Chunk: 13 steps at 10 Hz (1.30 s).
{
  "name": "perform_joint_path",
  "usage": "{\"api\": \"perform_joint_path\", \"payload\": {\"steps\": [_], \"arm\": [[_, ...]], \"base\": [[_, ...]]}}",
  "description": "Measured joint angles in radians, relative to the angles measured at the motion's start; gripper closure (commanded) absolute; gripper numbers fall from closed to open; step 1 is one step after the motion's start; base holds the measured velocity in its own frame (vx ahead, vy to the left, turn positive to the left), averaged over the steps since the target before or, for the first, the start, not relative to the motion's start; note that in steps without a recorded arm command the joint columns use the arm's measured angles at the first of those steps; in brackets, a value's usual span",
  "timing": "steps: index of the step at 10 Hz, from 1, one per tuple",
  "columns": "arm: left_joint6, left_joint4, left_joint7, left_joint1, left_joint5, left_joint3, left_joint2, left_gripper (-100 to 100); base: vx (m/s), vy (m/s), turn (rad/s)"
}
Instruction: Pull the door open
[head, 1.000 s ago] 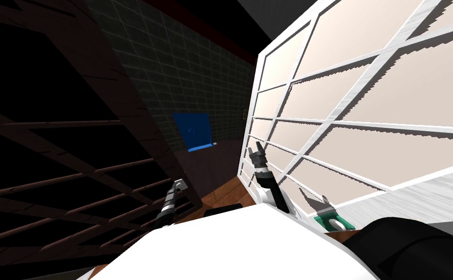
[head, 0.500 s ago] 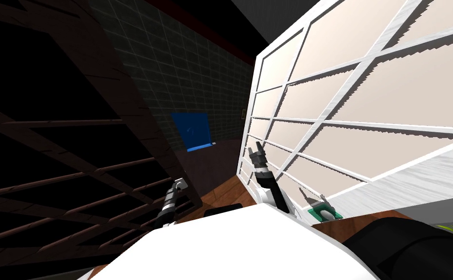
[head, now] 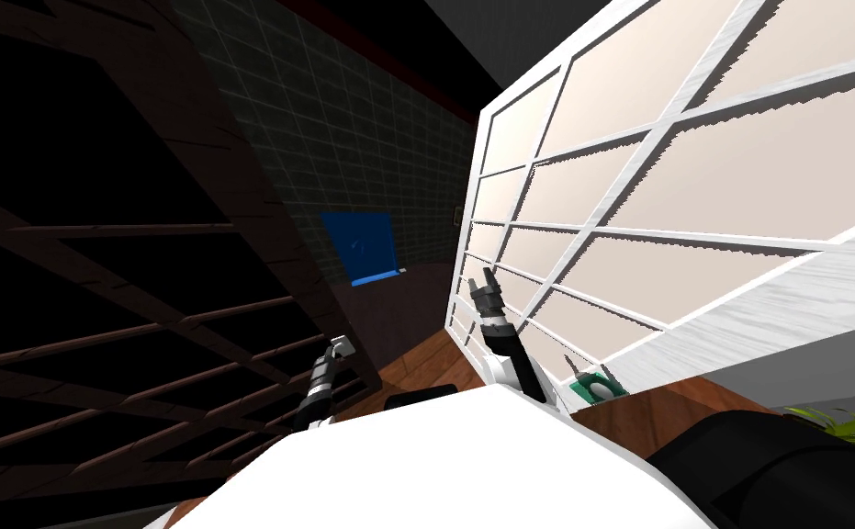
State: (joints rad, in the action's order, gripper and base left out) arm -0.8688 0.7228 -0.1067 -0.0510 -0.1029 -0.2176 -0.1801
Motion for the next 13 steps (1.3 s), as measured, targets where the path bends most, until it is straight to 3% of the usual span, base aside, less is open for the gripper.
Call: {"api": "perform_joint_path", "payload": {"steps": [7, 8, 9, 13], "arm": [[0.011, -0.008, -0.166, 0.006, -0.054, 0.028, -0.006, 100], [0.002, -0.038, -0.189, 0.024, -0.059, 0.031, -0.011, 100], [0.011, -0.014, -0.215, 0.009, -0.068, 0.036, -0.01, -100], [0.011, -0.012, -0.307, 0.016, -0.117, 0.055, -0.005, -100]], "base": [[-0.045, 0.007, -0.041], [-0.04, 0.001, -0.038], [-0.074, 0.022, -0.019], [-0.091, -0.008, -0.059]]}}
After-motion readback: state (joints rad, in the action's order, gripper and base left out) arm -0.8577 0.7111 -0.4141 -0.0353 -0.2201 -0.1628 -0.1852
